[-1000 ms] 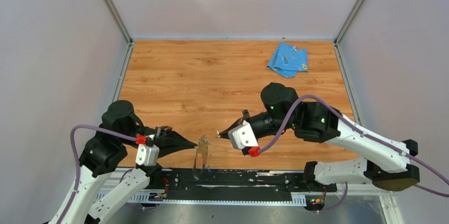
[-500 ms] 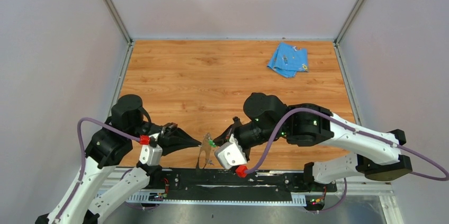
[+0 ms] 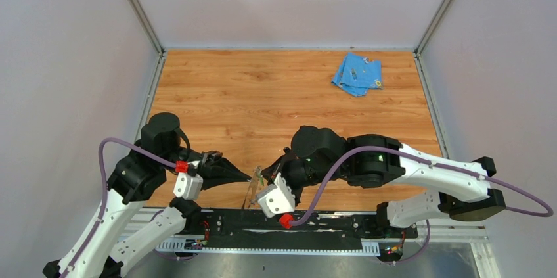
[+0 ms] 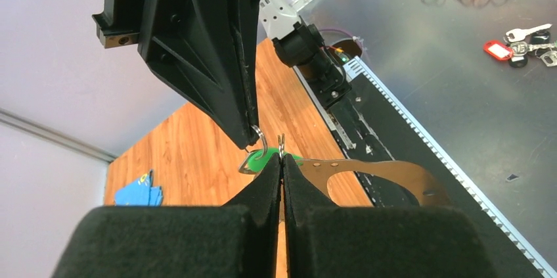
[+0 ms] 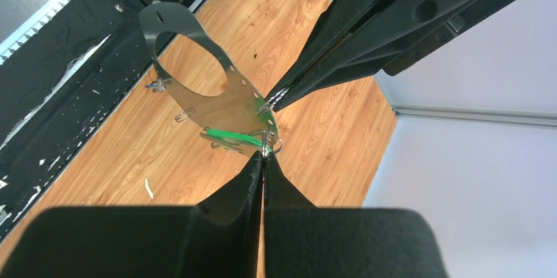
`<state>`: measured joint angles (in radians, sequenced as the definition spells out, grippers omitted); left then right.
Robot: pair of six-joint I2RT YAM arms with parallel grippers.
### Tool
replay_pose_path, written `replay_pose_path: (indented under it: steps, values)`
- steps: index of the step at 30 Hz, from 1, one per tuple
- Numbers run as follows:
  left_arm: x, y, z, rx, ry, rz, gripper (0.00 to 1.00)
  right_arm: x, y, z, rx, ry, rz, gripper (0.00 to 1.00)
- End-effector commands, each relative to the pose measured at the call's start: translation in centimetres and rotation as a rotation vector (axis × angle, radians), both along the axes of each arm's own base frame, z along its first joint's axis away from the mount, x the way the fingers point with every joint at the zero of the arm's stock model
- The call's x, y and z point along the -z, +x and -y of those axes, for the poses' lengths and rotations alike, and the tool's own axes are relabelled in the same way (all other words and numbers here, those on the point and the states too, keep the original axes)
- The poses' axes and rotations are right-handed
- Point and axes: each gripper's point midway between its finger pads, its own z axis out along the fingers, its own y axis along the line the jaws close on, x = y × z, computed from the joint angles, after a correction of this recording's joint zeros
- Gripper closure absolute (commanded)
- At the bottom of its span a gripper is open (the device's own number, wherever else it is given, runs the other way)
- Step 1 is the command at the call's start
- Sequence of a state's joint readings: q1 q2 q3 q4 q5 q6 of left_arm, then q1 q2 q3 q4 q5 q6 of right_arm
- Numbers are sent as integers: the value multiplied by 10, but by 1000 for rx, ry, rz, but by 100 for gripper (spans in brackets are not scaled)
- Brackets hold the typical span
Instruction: Put the keys on the keyring
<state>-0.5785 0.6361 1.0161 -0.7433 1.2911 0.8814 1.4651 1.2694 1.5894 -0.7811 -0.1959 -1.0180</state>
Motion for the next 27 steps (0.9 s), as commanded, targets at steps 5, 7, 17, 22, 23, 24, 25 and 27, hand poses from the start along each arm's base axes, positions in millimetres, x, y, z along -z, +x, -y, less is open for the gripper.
replay_pose_path:
  steps: [5, 7, 17, 22, 23, 24, 25, 27]
  values:
    - [-10, -5, 0, 18, -15, 5, 100, -14, 3, -6, 25, 51, 51, 100]
    - [-10, -4, 0, 14, -14, 5, 100, -15, 0, -6, 17, 53, 51, 100]
    - [-11, -2, 0, 4, -11, 1, 100, -9, -6, -2, -15, 30, 50, 100]
    - [-11, -2, 0, -1, -7, -4, 100, -6, -10, 0, -36, 15, 53, 100]
    - [-11, -2, 0, -1, -7, -5, 100, -4, -10, 0, -36, 10, 54, 100]
    - [-11, -2, 0, -3, -7, -5, 100, -5, -11, 1, -39, 11, 55, 100]
    - [-11, -2, 0, -3, -7, -5, 100, -6, -11, 1, -41, 14, 56, 100]
    - [-11, -1, 0, -6, -5, -8, 100, -7, -13, 1, -50, 18, 55, 100]
